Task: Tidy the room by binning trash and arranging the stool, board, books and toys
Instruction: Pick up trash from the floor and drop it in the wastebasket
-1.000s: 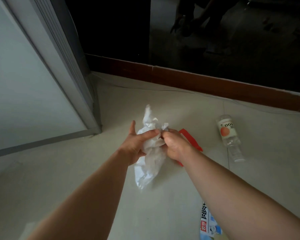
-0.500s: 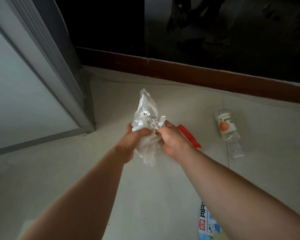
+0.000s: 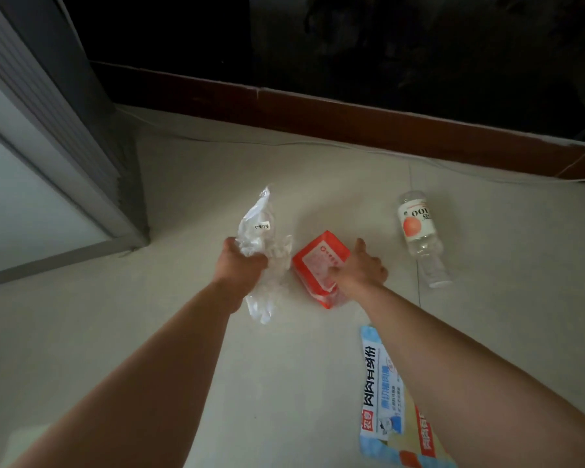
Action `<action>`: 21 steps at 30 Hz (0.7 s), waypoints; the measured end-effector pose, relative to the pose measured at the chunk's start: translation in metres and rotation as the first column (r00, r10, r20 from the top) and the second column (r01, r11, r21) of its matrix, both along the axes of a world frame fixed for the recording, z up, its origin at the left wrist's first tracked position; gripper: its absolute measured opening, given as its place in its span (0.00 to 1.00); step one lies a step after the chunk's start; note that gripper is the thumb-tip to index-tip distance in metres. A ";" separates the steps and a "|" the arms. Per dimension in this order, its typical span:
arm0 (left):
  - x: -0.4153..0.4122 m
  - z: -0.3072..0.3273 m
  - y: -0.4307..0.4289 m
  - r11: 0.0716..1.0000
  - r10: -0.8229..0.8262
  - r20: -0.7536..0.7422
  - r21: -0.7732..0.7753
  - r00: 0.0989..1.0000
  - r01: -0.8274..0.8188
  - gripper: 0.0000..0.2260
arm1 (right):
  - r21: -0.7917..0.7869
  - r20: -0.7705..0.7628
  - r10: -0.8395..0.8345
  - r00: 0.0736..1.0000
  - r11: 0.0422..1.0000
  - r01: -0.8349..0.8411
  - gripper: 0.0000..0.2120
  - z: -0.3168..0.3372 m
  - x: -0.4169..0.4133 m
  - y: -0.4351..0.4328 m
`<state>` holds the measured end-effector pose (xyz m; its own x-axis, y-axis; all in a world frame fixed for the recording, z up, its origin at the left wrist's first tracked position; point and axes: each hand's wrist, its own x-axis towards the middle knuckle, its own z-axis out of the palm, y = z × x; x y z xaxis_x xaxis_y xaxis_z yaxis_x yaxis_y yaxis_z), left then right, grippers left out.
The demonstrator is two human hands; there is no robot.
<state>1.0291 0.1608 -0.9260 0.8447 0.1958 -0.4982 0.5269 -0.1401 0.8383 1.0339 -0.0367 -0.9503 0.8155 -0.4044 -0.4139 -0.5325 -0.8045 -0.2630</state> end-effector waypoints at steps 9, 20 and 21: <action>0.008 0.002 -0.049 0.989 -0.145 0.022 0.015 0.989 0.144 0.19 | 0.182 0.438 -0.235 0.868 0.968 0.171 0.10 0.023 -0.001 -0.085; -0.017 0.016 -0.082 0.920 -0.362 -0.075 0.130 0.929 0.369 0.21 | 0.412 0.101 -0.226 0.969 0.896 0.166 0.11 0.045 -0.050 -0.119; -0.020 0.019 -0.080 0.918 -0.363 -0.080 0.143 0.928 0.371 0.21 | 0.427 0.085 -0.227 0.970 0.888 0.171 0.11 0.049 -0.054 -0.119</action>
<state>1.0087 0.0803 -0.9073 0.8461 -0.0456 -0.5310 0.4552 -0.4563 0.7646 0.9799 -0.1557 -0.9014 0.7935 -0.3789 -0.4762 -0.6085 -0.4884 -0.6254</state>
